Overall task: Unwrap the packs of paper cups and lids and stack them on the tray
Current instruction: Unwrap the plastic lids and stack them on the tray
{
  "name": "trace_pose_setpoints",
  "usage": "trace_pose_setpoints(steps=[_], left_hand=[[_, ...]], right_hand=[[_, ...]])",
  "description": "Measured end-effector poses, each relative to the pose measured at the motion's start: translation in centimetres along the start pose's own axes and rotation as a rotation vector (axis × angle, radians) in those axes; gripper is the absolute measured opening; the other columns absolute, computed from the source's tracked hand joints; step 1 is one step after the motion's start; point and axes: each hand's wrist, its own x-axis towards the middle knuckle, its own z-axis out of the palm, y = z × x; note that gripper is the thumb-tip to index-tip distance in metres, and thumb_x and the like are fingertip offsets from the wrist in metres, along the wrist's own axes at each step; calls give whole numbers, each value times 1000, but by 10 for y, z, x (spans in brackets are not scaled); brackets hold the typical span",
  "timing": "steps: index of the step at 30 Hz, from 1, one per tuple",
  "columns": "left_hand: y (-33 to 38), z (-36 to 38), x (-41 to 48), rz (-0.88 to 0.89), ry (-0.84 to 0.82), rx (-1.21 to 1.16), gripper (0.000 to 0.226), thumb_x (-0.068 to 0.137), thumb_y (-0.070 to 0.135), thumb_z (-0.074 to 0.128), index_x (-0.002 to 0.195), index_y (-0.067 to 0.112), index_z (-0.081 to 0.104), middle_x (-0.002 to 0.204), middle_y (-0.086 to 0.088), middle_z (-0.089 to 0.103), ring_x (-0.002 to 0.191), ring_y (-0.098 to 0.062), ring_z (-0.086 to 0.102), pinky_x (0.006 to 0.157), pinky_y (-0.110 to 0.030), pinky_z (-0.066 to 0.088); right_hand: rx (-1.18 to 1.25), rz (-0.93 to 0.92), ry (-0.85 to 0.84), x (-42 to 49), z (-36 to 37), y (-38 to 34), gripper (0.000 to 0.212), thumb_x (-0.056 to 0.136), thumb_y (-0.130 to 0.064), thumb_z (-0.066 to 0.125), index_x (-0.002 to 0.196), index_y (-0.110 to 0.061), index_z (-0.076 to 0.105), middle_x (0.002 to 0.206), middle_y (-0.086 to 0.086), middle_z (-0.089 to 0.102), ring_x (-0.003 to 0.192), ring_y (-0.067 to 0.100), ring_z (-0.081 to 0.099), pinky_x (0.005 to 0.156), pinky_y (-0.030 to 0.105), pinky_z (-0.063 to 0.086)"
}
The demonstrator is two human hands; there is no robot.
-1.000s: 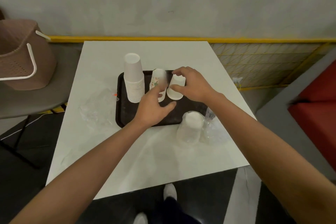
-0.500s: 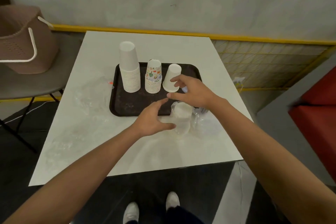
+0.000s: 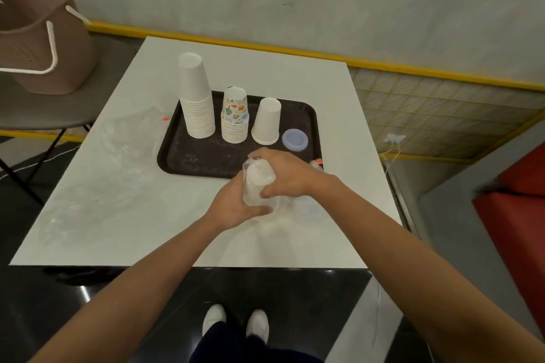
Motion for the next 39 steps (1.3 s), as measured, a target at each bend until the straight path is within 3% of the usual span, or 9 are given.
trace_pose_setpoints(steps=[5,9,12,17,22,26,30,34,39], left_hand=[[-3,4,10,-66,80,-86,86,62,28,87,136,21,43,121,6,56,107,-8,51,86,-22,40],[0,-4,14,-61,174,-94,82,63,29,84,133,24,43,110,7,60,101,-11,58,74,-16,42],[5,-21,21,-59,234,-74,76,65,37,81,131,25,46,111,8,62,101,-12,58,80,-23,44],[11,-43,30,-175,377,-314,77,65,39,81,132,23,47,121,2,60,110,-18,57,96,-41,48],[19,-56,36,-239,406,-608,66,69,36,77,128,21,52,116,1,63,106,-18,60,93,-44,51],[25,-62,38,-279,408,-722,59,68,42,74,120,21,57,109,1,67,101,-18,64,89,-44,54],[24,-65,40,-326,455,-725,53,74,44,71,119,22,55,109,2,66,99,-17,63,86,-43,55],[20,-67,36,-344,471,-782,59,72,45,73,123,22,54,113,1,65,100,-17,63,80,-40,57],[25,-68,33,-319,522,-820,58,79,32,73,120,25,32,106,7,53,91,-6,56,65,-34,55]], right_hand=[[17,-20,-3,5,1,4,76,69,-17,79,134,-23,41,129,-2,53,116,17,50,98,32,42],[165,-82,45,9,-5,5,67,70,-18,78,130,-22,46,122,-5,57,110,12,54,94,27,45],[307,-44,121,14,-17,3,68,76,-31,77,134,-22,43,127,-6,53,112,9,53,97,25,44],[444,140,237,19,-24,5,55,90,-46,55,137,-20,42,134,-1,49,121,14,49,95,26,43],[462,217,165,14,-21,11,54,97,-51,33,138,-18,41,137,-1,47,119,11,44,94,24,31],[561,225,73,13,-18,14,50,92,-46,52,133,-19,44,125,-6,54,115,12,53,88,27,50],[350,164,-41,15,-17,25,79,66,-29,85,132,-23,42,109,-8,56,102,10,56,90,25,47],[206,172,-11,17,-21,27,63,71,-9,80,126,-19,51,80,-8,61,71,3,59,73,21,49],[103,175,27,19,-22,29,43,77,-3,74,116,-13,60,70,-9,62,66,0,58,67,13,46]])
